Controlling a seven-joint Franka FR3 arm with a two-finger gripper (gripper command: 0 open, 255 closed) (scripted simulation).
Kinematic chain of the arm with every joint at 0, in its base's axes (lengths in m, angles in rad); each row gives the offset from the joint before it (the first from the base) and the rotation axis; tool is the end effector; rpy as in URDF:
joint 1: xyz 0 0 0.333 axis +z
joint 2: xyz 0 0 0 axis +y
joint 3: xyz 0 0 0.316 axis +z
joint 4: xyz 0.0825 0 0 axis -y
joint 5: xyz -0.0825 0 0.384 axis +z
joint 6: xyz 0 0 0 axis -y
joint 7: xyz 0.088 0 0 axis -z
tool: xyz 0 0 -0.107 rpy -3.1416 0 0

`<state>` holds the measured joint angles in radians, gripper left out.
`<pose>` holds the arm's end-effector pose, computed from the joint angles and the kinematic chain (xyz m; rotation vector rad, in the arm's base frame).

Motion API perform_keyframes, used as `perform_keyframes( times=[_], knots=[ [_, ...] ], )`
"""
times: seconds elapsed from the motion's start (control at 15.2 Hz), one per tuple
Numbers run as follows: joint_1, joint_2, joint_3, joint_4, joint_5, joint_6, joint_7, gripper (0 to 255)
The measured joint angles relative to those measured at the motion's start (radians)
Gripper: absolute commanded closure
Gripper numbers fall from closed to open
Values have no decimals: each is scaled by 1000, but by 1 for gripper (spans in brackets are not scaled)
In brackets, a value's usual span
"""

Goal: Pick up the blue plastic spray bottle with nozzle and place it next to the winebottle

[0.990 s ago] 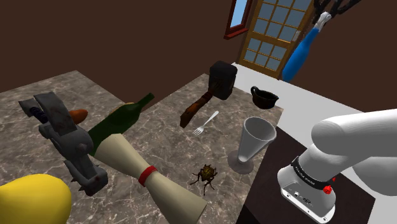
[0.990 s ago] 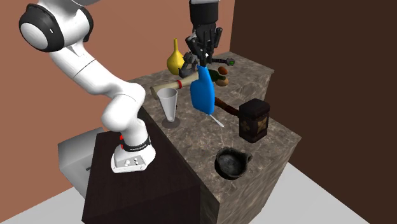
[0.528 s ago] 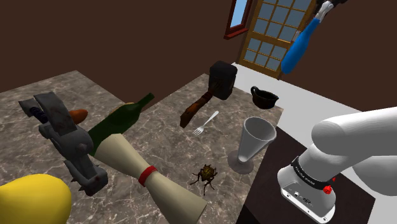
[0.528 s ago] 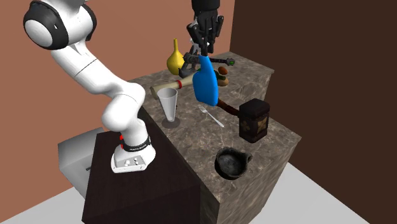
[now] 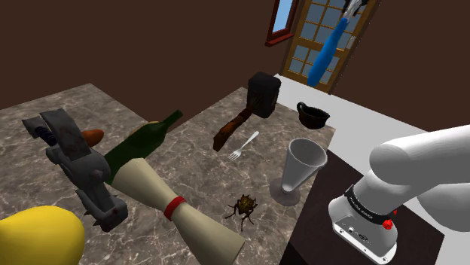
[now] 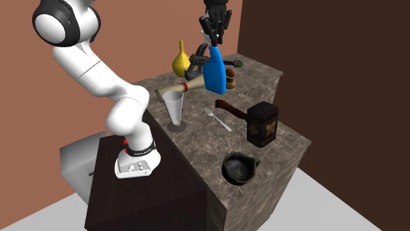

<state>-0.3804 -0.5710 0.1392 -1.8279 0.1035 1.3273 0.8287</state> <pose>0.3350 -0.0453 0.7370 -2.6728 1.5679 -0.0858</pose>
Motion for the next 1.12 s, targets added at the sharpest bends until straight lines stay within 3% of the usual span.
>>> perform_keyframes(
  times=[0.66, 1.12],
  knots=[
    [36, 153, 223, 148, 52, 31, 264, 255],
    [64, 333, 400, 325, 13, 40, 473, 255]
  ],
)
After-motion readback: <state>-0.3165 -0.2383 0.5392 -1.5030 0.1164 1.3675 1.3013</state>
